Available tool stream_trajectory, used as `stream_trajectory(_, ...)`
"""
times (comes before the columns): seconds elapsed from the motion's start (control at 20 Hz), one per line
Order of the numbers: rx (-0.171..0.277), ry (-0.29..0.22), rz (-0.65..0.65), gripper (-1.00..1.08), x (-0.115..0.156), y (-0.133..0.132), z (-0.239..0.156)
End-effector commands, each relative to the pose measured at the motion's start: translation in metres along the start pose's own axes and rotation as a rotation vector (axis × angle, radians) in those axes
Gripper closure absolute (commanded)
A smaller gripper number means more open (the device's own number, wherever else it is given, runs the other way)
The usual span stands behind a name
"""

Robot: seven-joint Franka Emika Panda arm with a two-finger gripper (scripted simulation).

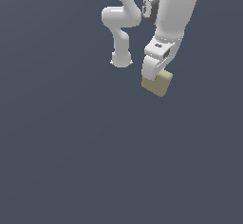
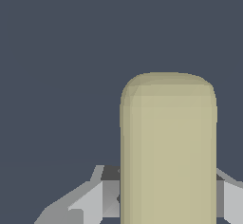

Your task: Pick up the object and move it to a goal position.

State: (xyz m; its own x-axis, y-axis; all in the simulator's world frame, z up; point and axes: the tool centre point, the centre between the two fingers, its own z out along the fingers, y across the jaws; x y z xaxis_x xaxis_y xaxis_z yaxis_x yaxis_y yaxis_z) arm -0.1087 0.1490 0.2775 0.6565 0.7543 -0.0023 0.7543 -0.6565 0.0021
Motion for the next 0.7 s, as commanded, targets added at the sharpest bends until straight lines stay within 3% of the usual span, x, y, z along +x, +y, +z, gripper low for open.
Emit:
stream_trajectory(0.0,0.001,0.001,0.001,1.08,0.002,-0.015,-0.012)
stream_trajectory(0.3,0.002,0.002,0.001,1.08,0.006,-0.034,-0.027)
stream_trajectory(0.65,0.002,0.002,0.001,1.08,0.007,-0.032,-0.027)
